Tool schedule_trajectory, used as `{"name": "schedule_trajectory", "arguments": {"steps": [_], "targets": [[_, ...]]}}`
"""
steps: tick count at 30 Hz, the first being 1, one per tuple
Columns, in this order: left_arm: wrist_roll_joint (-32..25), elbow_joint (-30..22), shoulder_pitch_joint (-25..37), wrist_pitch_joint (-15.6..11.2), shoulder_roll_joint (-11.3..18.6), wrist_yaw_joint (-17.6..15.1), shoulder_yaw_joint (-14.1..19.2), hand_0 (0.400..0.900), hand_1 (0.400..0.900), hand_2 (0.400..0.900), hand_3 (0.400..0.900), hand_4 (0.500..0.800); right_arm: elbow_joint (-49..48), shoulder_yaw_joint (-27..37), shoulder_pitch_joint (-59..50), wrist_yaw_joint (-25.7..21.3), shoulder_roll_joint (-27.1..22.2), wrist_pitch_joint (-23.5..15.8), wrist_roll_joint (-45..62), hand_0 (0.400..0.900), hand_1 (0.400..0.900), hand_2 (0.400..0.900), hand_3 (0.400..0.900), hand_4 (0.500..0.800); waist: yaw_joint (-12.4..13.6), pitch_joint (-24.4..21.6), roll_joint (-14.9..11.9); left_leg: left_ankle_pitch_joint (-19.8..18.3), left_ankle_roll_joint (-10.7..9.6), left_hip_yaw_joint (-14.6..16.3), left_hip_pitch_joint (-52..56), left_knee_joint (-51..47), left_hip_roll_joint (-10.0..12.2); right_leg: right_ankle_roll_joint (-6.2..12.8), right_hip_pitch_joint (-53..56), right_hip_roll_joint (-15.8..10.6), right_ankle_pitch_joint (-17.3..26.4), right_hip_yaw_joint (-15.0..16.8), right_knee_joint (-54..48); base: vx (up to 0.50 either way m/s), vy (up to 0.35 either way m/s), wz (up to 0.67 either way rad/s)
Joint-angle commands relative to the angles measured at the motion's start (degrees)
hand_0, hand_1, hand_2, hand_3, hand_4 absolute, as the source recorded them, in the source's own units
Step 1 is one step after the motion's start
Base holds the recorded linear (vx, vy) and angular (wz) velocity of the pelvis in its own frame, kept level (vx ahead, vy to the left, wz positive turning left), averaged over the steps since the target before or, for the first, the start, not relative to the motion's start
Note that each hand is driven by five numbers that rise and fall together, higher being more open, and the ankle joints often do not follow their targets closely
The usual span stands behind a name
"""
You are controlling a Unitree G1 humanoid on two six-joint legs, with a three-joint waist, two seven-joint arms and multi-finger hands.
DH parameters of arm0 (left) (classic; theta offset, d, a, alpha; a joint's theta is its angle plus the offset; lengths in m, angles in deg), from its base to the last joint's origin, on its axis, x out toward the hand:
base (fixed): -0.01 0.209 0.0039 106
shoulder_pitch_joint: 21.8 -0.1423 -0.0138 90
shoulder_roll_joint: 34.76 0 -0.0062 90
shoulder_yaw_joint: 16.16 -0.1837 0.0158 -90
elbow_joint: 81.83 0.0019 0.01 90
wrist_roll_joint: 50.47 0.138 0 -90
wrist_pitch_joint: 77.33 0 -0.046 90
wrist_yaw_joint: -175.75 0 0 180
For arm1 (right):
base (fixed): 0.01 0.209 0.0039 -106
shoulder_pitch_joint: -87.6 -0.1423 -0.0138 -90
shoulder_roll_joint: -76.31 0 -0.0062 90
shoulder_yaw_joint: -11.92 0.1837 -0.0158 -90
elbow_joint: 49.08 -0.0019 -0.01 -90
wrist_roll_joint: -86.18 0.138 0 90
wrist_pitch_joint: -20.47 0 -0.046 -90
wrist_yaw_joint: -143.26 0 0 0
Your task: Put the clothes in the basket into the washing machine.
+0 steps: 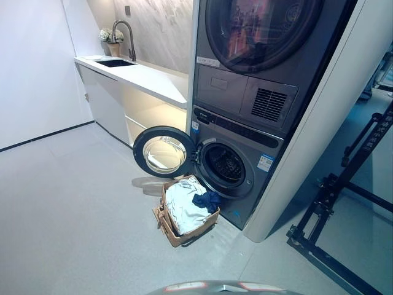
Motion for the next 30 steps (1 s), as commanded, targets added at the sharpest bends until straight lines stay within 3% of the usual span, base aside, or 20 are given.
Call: {"name": "schedule_trajectory", "arguments": {"steps": [1,30], "targets": [[1.68,-0.97,3.64,-0.51,-2.51,0.08,0.07,0.900,0.900,0.900,0.900,0.800,1.38,-1.37,-5.74,-0.94,-2.26,-1.05,-0.95,0.900,0.900,0.900,0.900,0.800,0.82,6.71,4.58,-8.88,1.11,1.33,1.63,0.50,-2.81,3.40,1.61,0.95,-3.78,1.14,-0.03,0.00,0.000,0.00],[-0.05,-1.40,4.62,-0.48,-2.18,-0.66,0.51,0.900,0.900,0.900,0.900,0.800,0.19,-1.03,-6.91,-1.33,-3.09,-1.07,-0.08,0.900,0.900,0.900,0.900,0.800,0.31,9.39,5.69,-7.98,1.20,1.58,-0.42,0.50,-2.58,2.77,-1.61,1.44,-4.01,1.51,1.20,0.00,-0.008,-0.01]]}}
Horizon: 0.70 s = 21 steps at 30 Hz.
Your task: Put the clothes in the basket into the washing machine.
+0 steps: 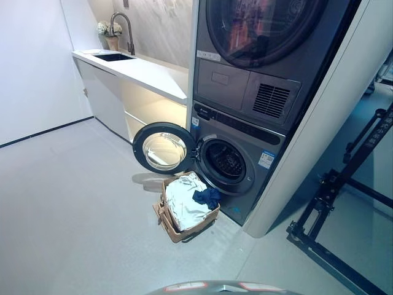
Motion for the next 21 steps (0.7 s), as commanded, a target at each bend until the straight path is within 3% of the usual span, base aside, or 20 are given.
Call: {"name": "schedule_trajectory", "arguments": {"steps": [1,4,7,9,10,11,13,15,16,17,18,21], "targets": [[-0.07,-1.42,4.67,-0.50,-2.21,-0.91,0.46,0.900,0.900,0.900,0.900,0.800,-0.05,-0.99,-6.69,-1.33,-3.13,-1.15,-0.01,0.900,0.900,0.900,0.900,0.800,0.66,8.35,5.19,-7.74,1.21,1.66,1.07,0.49,-2.56,2.59,-0.54,1.49,-4.34,1.68,1.75,0.03,-0.088,-0.09],[-0.71,-1.83,5.04,-0.72,-2.39,-1.06,0.41,0.900,0.900,0.900,0.900,0.800,-0.57,-0.78,-7.05,-1.52,-3.94,-1.38,0.32,0.900,0.900,0.900,0.900,0.800,0.48,9.26,5.90,-7.53,1.27,2.32,0.39,1.86,-2.43,1.89,-2.34,1.53,-5.58,2.45,4.36,0.04,-0.136,-0.11],[-2.96,-3.09,5.53,-1.22,-2.52,-1.01,1.13,0.900,0.900,0.900,0.900,0.800,-1.41,-0.57,-7.33,-1.69,-4.90,-1.90,0.93,0.900,0.900,0.900,0.900,0.800,0.29,11.10,5.91,-9.50,0.35,2.47,-4.31,13.00,-2.09,0.64,-3.25,1.26,-7.01,3.10,6.68,0.01,-0.211,-0.01],[-4.44,-3.68,5.87,-1.50,-2.60,-0.88,1.56,0.900,0.900,0.900,0.900,0.800,-2.19,-0.49,-7.49,-1.74,-5.57,-2.22,1.29,0.900,0.900,0.900,0.900,0.800,0.17,12.95,5.63,-7.95,-1.06,1.78,-10.05,25.17,-1.21,-0.41,-3.48,1.11,-7.62,3.35,8.09,-0.01,-0.224,0.06],[-4.44,-3.68,5.88,-1.49,-2.60,-0.88,1.56,0.900,0.900,0.900,0.900,0.800,-2.18,-0.49,-7.50,-1.74,-5.56,-2.22,1.29,0.900,0.900,0.900,0.900,0.800,0.14,12.78,5.66,-7.98,-1.06,1.75,-10.35,25.33,-1.16,-0.43,-3.70,1.14,-7.59,3.32,8.11,0.00,-0.296,0.05],[-6.05,-4.02,6.26,-1.61,-2.32,-0.77,2.02,0.900,0.900,0.900,0.900,0.800,-2.98,-0.27,-7.44,-1.86,-6.14,-2.46,1.79,0.900,0.900,0.900,0.900,0.800,0.50,14.85,5.36,-3.91,-2.43,1.05,-14.59,33.74,0.43,-1.45,-3.51,1.45,-8.20,3.48,9.02,0.03,-0.284,0.01],[-7.16,-4.17,6.31,-1.93,-2.40,-0.83,2.20,0.900,0.900,0.900,0.900,0.800,-3.63,-0.81,-7.57,-1.89,-6.65,-2.62,1.47,0.900,0.900,0.900,0.900,0.800,0.82,16.86,5.27,-2.19,-2.63,0.06,-19.08,41.19,1.13,-2.49,-3.70,1.78,-8.93,3.58,10.06,0.06,-0.273,-0.05],[-8.08,-4.28,6.27,-2.10,-2.73,-0.82,2.04,0.900,0.900,0.900,0.900,0.800,-3.74,-1.16,-8.21,-2.41,-7.26,-2.58,1.50,0.900,0.900,0.900,0.900,0.800,0.86,17.85,5.78,-3.31,-1.92,-1.58,-23.82,41.01,-1.18,-2.74,-4.37,1.56,-9.46,3.72,10.64,0.07,-0.069,-0.05],[-8.08,-4.27,6.27,-2.10,-2.74,-0.82,2.04,0.900,0.900,0.900,0.900,0.800,-3.74,-1.17,-8.21,-2.40,-7.26,-2.58,1.50,0.900,0.900,0.900,0.900,0.800,0.80,17.80,5.78,-3.32,-1.90,-1.62,-23.88,41.03,-1.23,-2.72,-4.41,1.53,-9.50,3.66,10.66,0.19,0.007,-0.13],[-8.23,-4.15,5.78,-2.24,-3.01,-0.75,2.17,0.900,0.900,0.900,0.900,0.800,-3.59,-1.55,-8.43,-2.55,-7.64,-2.72,1.05,0.900,0.900,0.900,0.900,0.800,1.10,17.67,6.39,-3.78,-1.42,-1.74,-25.26,34.59,-3.14,-2.12,-3.65,1.66,-10.35,4.24,10.37,0.28,0.030,-0.21],[-8.54,-4.31,5.51,-2.36,-3.13,-0.81,2.25,0.900,0.900,0.900,0.900,0.800,-3.65,-1.97,-8.71,-2.56,-7.93,-2.82,0.51,0.900,0.900,0.900,0.900,0.800,1.30,17.59,6.78,-3.21,-1.17,-1.97,-25.29,29.16,-3.48,-1.88,-2.88,1.79,-11.22,4.45,10.01,0.36,0.046,-0.28],[-9.08,-4.45,5.26,-2.73,-3.38,-1.54,2.01,0.900,0.900,0.900,0.900,0.800,-4.28,-3.14,-9.86,-3.05,-8.76,-3.02,-0.59,0.900,0.900,0.900,0.900,0.800,1.78,18.36,8.28,2.86,-1.89,-4.68,-24.44,12.32,-3.27,-1.44,-1.61,2.52,-12.68,4.81,9.87,0.27,0.080,-0.17]]}}
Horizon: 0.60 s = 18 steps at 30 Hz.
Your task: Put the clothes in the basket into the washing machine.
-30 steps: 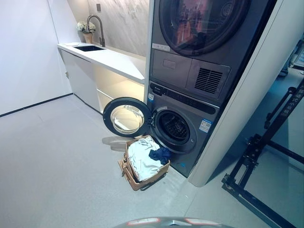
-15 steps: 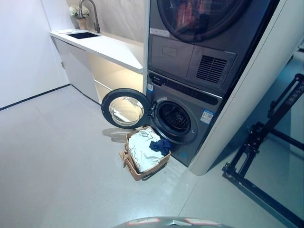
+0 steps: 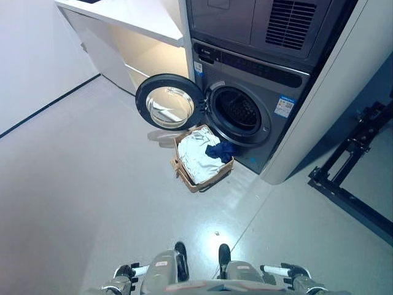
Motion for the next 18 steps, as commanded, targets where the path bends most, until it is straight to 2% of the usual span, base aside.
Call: {"name": "schedule_trajectory", "arguments": {"steps": [1,2,5,6,7,9,10,14,16,18], "targets": [[-1.18,-6.34,-3.79,-1.37,2.23,-1.09,-0.42,0.900,0.900,0.900,0.900,0.800,-3.85,-1.35,2.54,-1.80,-1.80,-0.63,-1.04,0.900,0.900,0.900,0.900,0.800,0.33,1.65,0.96,4.91,5.86,0.26,-7.01,0.74,-1.57,3.01,5.55,1.69,-10.19,0.61,2.00,0.35,0.131,-0.20],[-1.58,-6.38,-3.94,-1.58,2.27,-1.49,-0.47,0.900,0.900,0.900,0.900,0.800,-4.34,-1.72,1.74,-2.16,-2.34,-0.96,-1.05,0.900,0.900,0.900,0.900,0.800,0.56,1.71,1.64,7.06,4.88,-0.98,-8.22,-5.95,-0.82,3.53,6.18,2.04,-10.79,1.20,1.67,0.25,0.087,-0.15],[-1.70,-6.34,-4.60,-1.79,2.46,-1.70,-0.13,0.900,0.900,0.900,0.900,0.800,-4.59,-2.04,1.13,-2.05,-2.23,-1.14,-1.09,0.900,0.900,0.900,0.900,0.800,1.18,1.09,1.73,8.72,4.48,-0.99,-9.27,-6.99,-0.35,4.37,7.94,1.53,-11.68,3.07,0.65,0.51,0.215,-0.49],[-1.42,-5.69,-5.21,-1.51,2.73,-1.57,0.19,0.900,0.900,0.900,0.900,0.800,-4.59,-2.19,1.22,-1.77,-1.30,-1.12,-1.38,0.900,0.900,0.900,0.900,0.800,1.74,0.14,0.68,8.86,5.39,0.22,-10.36,-4.65,-0.59,5.27,9.48,0.05,-12.04,4.75,-0.80,0.59,0.273,-0.63],[-1.42,-5.69,-5.22,-1.51,2.72,-1.57,0.19,0.900,0.900,0.900,0.900,0.800,-4.59,-2.20,1.22,-1.77,-1.31,-1.12,-1.38,0.900,0.900,0.900,0.900,0.800,1.72,0.01,0.77,8.91,5.38,0.15,-10.54,-4.64,-0.52,5.25,9.28,0.15,-12.01,4.72,-0.75,0.59,0.290,-0.54],[-1.29,-5.71,-5.10,-1.54,3.59,-1.72,0.04,0.900,0.900,0.900,0.900,0.800,-4.91,-2.45,0.63,-1.64,-0.27,-1.23,-1.12,0.900,0.900,0.900,0.900,0.800,2.83,-2.25,-1.90,5.89,7.65,0.99,-15.25,2.19,-2.51,6.76,8.61,-2.72,-12.01,5.13,-0.85,0.58,0.307,-0.33],[-1.29,-5.71,-5.11,-1.54,3.61,-1.72,0.03,0.900,0.900,0.900,0.900,0.800,-4.91,-2.45,0.64,-1.64,-0.25,-1.23,-1.12,0.900,0.900,0.900,0.900,0.800,2.89,-2.39,-1.93,5.77,7.67,1.06,-15.45,2.38,-2.48,6.77,8.46,-2.74,-12.05,5.19,-0.81,0.59,0.331,-0.27],[-0.62,-6.86,-3.65,-1.49,5.15,-1.40,-0.29,0.900,0.900,0.900,0.900,0.800,-8.38,-3.83,-0.34,-0.76,0.60,-2.17,-0.40,0.900,0.900,0.900,0.900,0.800,3.76,-2.97,-4.77,-0.52,10.98,2.40,-15.68,6.36,-4.23,8.59,5.49,-5.06,-10.51,4.30,7.26,0.44,0.289,-0.10],[-0.94,-7.45,-2.16,-1.44,5.87,-1.55,-0.20,0.900,0.900,0.900,0.900,0.800,-9.66,-3.50,-0.91,-0.96,0.72,-2.75,0.94,0.900,0.900,0.900,0.900,0.800,3.60,-2.01,-5.60,-2.74,12.10,2.30,-14.49,6.79,-5.41,9.23,2.59,-5.56,-6.74,3.03,14.26,0.32,0.259,0.08],[-1.54,-7.86,-0.99,-1.54,6.13,-1.93,-0.20,0.900,0.900,0.900,0.900,0.800,-10.39,-3.30,-1.63,-1.43,0.94,-3.14,1.97,0.900,0.900,0.900,0.900,0.800,3.26,-0.67,-5.77,-4.10,13.26,1.91,-12.22,6.21,-6.45,8.69,-1.42,-6.97,-1.48,1.07,22.14,0.24,0.265,0.06]]}}
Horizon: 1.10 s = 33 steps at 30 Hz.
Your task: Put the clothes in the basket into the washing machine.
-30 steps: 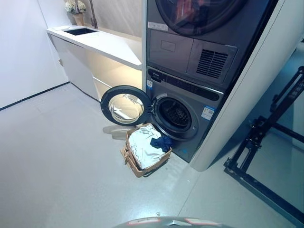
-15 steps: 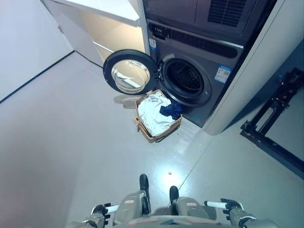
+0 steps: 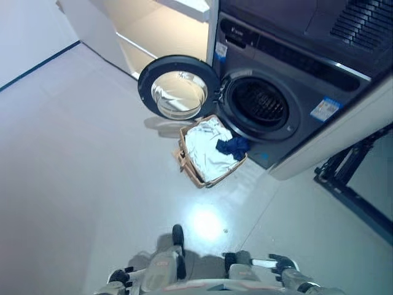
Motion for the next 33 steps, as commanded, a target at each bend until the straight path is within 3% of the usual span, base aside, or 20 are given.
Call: {"name": "schedule_trajectory", "arguments": {"steps": [1,4,6,10,12,16,20,21,23,24,25,26,27,28,30,33], "targets": [[-0.39,-4.35,0.99,-0.37,1.13,-1.60,0.97,0.900,0.900,0.900,0.900,0.800,-4.77,-0.77,-1.91,-1.80,-5.01,-1.83,2.19,0.900,0.900,0.900,0.900,0.800,-0.21,6.25,0.58,-8.61,0.63,-2.17,-7.14,10.18,-4.50,-3.71,5.71,0.61,12.67,-3.50,8.38,0.27,0.288,0.08],[-0.32,-4.46,2.01,-0.21,1.25,-1.75,0.30,0.900,0.900,0.900,0.900,0.800,-3.63,-0.46,-2.14,-2.06,-4.68,-1.59,2.59,0.900,0.900,0.900,0.900,0.800,-1.04,7.45,1.56,-9.05,1.19,-2.71,-0.53,6.33,-4.92,-4.94,1.97,-0.56,13.99,-5.96,15.79,0.26,0.201,0.12],[0.59,-4.12,2.76,0.07,1.49,-1.89,-0.33,0.900,0.900,0.900,0.900,0.800,-2.35,0.06,-1.86,-2.17,-4.60,-1.34,2.98,0.900,0.900,0.900,0.900,0.800,-1.56,7.58,2.00,-8.97,0.77,-2.84,3.48,4.07,-4.11,-5.26,-2.77,2.60,9.48,-5.80,16.39,0.24,0.041,0.16],[1.46,-3.52,3.54,0.19,1.44,-2.16,-0.75,0.900,0.900,0.900,0.900,0.800,-1.52,0.81,-1.65,-2.60,-4.51,-1.32,3.78,0.900,0.900,0.900,0.900,0.800,-1.86,8.28,2.45,-9.81,-0.15,-2.44,6.53,3.64,-2.70,-4.99,-5.96,5.85,5.02,-5.43,8.99,0.16,-0.068,0.01],[2.11,-2.91,3.29,0.18,1.26,-2.20,-0.64,0.900,0.900,0.900,0.900,0.800,-1.44,1.49,-1.25,-2.89,-4.37,-1.28,4.14,0.900,0.900,0.900,0.900,0.800,-2.14,8.12,2.58,-10.74,-0.73,-1.99,8.57,3.16,-2.27,-3.53,-6.36,7.28,7.14,-4.02,-0.88,0.24,-0.161,-0.03],[3.17,-2.18,2.56,-0.01,0.48,-2.32,0.24,0.900,0.900,0.900,0.900,0.800,-1.90,2.81,-0.15,-2.82,-4.93,-1.08,4.20,0.900,0.900,0.900,0.900,0.800,-3.05,7.23,3.32,-12.38,-2.24,-2.44,12.34,2.72,-2.44,-1.27,-6.61,6.98,14.40,0.85,-16.95,0.31,-0.231,0.25],[3.51,-1.75,0.95,-0.12,-0.56,-2.35,1.21,0.900,0.900,0.900,0.900,0.800,-3.17,2.49,0.37,-2.36,-6.11,-0.89,2.26,0.900,0.900,0.900,0.900,0.800,-3.88,6.44,5.12,-15.84,-4.04,-4.49,18.81,3.31,-1.90,-0.66,-8.06,5.50,16.25,1.00,-18.01,0.48,-0.492,0.26],[3.30,-1.49,0.12,-0.04,-0.84,-2.34,1.61,0.900,0.900,0.900,0.900,0.800,-3.62,1.99,0.26,-1.97,-6.39,-0.85,2.05,0.900,0.900,0.900,0.900,0.800,-4.68,5.84,5.77,-15.94,-4.44,-4.70,20.16,3.55,-1.00,-1.22,-8.91,6.73,15.82,2.64,-14.84,0.65,-0.732,0.15],[2.44,-1.56,-0.38,-0.08,-1.17,-2.10,1.85,0.900,0.900,0.900,0.900,0.800,-3.76,1.82,0.21,-2.02,-6.67,-0.77,1.65,0.900,0.900,0.900,0.900,0.800,-4.49,5.61,6.23,-15.81,-4.79,-4.42,20.08,4.82,-0.53,-1.62,-9.02,7.04,15.72,2.52,-13.32,0.38,-0.451,0.06],[1.84,-1.47,-1.03,-0.21,-2.69,-1.85,1.78,0.900,0.900,0.900,0.900,0.800,-4.59,1.20,-0.44,-2.01,-7.99,-0.83,0.81,0.900,0.900,0.900,0.900,0.800,-4.77,5.68,7.89,-12.47,-6.14,-4.11,17.80,10.39,-0.05,-2.64,-8.49,7.35,14.90,1.81,-12.07,0.27,-0.341,0.05],[1.84,-1.47,-1.04,-0.21,-2.71,-1.85,1.79,0.900,0.900,0.900,0.900,0.800,-4.59,1.19,-0.43,-2.01,-8.01,-0.83,0.81,0.900,0.900,0.900,0.900,0.800,-4.87,5.65,7.95,-12.56,-6.16,-4.21,17.68,10.55,0.00,-2.66,-8.52,7.35,14.85,1.70,-12.02,0.47,-0.733,0.39],[1.47,-1.81,-1.16,-0.15,-3.52,-1.43,1.27,0.900,0.900,0.900,0.900,0.800,-5.66,0.15,-0.28,-1.92,-9.54,-1.03,-0.72,0.900,0.900,0.900,0.900,0.800,-5.01,6.72,8.76,-6.37,-7.86,-3.06,12.70,22.09,1.46,-4.79,-7.12,7.60,12.14,0.44,-10.55,0.27,-0.585,0.50],[0.68,-2.16,-0.76,-0.31,-3.56,-1.38,1.05,0.900,0.900,0.900,0.900,0.800,-6.07,-0.23,-0.46,-2.15,-10.04,-1.12,-1.17,0.900,0.900,0.900,0.900,0.800,-4.66,7.40,8.49,-4.27,-8.43,-1.78,9.75,26.93,2.44,-5.68,-6.59,7.34,11.09,0.11,-10.00,0.27,-0.584,0.50],[0.68,-2.16,-0.75,-0.31,-3.56,-1.38,1.06,0.900,0.900,0.900,0.900,0.800,-6.06,-0.23,-0.47,-2.15,-10.04,-1.12,-1.17,0.900,0.900,0.900,0.900,0.800,-4.73,7.38,8.55,-4.37,-8.45,-1.87,9.59,27.16,2.50,-5.70,-6.66,7.37,11.04,0.01,-9.92,0.21,-0.504,0.27],[0.53,-2.63,-0.51,-0.27,-3.77,-1.29,0.37,0.900,0.900,0.900,0.900,0.800,-5.67,-1.18,-0.58,-2.65,-10.87,-0.68,-2.23,0.900,0.900,0.900,0.900,0.800,-4.23,8.77,8.03,-1.57,-8.90,1.40,6.48,33.10,5.43,-8.02,-4.30,8.27,7.73,-0.32,-8.90,0.27,-0.516,0.17],[0.62,-2.11,-1.16,-0.11,-4.22,-1.36,0.17,0.900,0.900,0.900,0.900,0.800,-4.84,-0.54,-0.30,-3.15,-11.12,-0.44,-1.67,0.900,0.900,0.900,0.900,0.800,-4.15,9.07,8.43,-3.45,-8.73,2.11,3.01,31.18,3.48,-8.22,-1.40,8.59,6.76,-0.84,-9.28,0.25,-0.259,0.10]]}}
